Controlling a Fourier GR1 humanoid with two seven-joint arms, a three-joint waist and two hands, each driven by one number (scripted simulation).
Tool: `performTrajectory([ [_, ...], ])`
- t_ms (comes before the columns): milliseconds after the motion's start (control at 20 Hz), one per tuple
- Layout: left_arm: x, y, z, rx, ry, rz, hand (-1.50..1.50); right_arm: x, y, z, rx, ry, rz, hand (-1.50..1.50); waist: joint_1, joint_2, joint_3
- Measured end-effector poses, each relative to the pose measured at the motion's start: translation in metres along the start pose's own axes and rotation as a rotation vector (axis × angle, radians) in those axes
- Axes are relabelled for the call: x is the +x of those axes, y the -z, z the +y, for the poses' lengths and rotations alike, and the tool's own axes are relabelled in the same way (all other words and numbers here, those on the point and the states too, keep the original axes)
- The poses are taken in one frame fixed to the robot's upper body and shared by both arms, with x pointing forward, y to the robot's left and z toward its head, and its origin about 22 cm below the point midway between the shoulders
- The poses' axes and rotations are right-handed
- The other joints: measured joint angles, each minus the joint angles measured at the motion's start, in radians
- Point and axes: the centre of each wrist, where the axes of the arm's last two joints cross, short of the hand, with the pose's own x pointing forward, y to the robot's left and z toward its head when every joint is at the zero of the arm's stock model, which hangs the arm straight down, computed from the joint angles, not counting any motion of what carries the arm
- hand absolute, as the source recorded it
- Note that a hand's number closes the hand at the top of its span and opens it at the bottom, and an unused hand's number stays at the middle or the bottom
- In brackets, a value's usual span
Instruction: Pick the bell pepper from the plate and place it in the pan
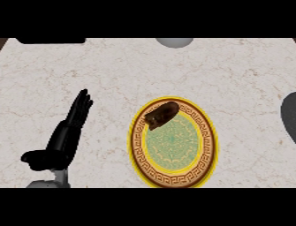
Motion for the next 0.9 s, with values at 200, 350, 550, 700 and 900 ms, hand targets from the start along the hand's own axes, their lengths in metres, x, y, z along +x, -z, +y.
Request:
performTrajectory([
  [200,-0.006,0.004,0.002,-0.003,0.001,0.002,0.0,0.001,-0.015,0.002,0.012,-0.02,0.001,-1.5,0.002,0.001,0.0],
  [350,0.001,-0.001,0.001,-0.008,0.001,0.001,0.0,0.002,-0.026,0.001,0.008,-0.038,0.008,-1.5,0.004,0.001,0.0],
  [550,0.0,0.0,-0.011,-0.01,0.0,0.003,0.0,0.009,-0.032,0.002,0.005,-0.07,0.02,-1.5,0.005,0.001,0.0],
  [700,-0.003,0.002,-0.007,-0.005,0.007,-0.001,0.0,0.013,-0.028,-0.002,0.0,-0.089,0.019,-1.5,0.005,0.001,0.001],
  [900,-0.003,0.002,-0.014,-0.01,0.004,0.003,0.0,0.016,-0.024,0.0,-0.017,-0.132,0.006,-1.5,0.006,0.001,0.0],
])
